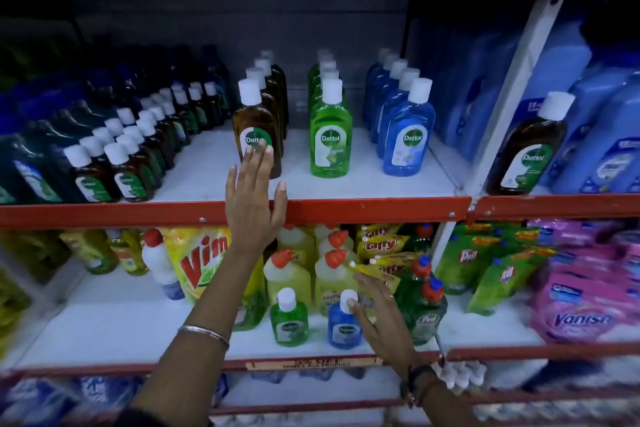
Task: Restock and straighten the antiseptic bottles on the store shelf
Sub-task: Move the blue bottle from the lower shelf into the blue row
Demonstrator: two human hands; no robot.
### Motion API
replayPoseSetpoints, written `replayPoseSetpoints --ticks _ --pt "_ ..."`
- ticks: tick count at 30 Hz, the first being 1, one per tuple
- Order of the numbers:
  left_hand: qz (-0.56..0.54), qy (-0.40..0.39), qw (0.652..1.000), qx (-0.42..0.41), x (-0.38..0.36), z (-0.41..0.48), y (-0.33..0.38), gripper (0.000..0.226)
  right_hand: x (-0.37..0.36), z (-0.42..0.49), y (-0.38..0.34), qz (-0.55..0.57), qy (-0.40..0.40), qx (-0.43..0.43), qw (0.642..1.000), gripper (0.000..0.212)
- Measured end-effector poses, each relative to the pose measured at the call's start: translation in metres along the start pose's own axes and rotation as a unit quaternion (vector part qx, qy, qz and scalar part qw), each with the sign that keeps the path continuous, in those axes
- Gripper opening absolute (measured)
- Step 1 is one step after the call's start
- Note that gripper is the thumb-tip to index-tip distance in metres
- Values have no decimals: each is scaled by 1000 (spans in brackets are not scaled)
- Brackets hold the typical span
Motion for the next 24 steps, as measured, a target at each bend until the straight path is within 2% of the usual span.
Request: replayPoseSetpoints --ticks 3,4,7,12,18,22,24 --pt "55 -9 998 6 -5 2 -3 53 -14 -1 14 42 -53 -74 995 74" --pt "71 -12 997 6 -7 2 -3 54 -16 -3 16 59 -66 -93 992 71" --pt "92 -12 996 3 -11 0 -4 55 -18 0 15 96 -35 -115 988 29" --pt "109 -3 994 -4 -13 -2 -7 56 -7 8 10 136 -6 -117 984 36" --pt "120 0 993 -4 -14 -5 -7 54 50 33 -43 178 96 -21 979 31" --pt "127 -4 992 -4 -13 -4 -5 54 98 53 -86 188 177 60 964 47" --pt "129 -4 992 -4 -13 -3 -5 54 124 66 -109 198 219 95 951 44"
Point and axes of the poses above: each hand's wrist, its own z-axis towards the middle knuckle, its own x-axis out of the back of the hand, y = z × x, the point moved 2 cm from there along z, towards the middle knuckle, and after that the axes turned 2 degrees about z, right-handed, at the moved point
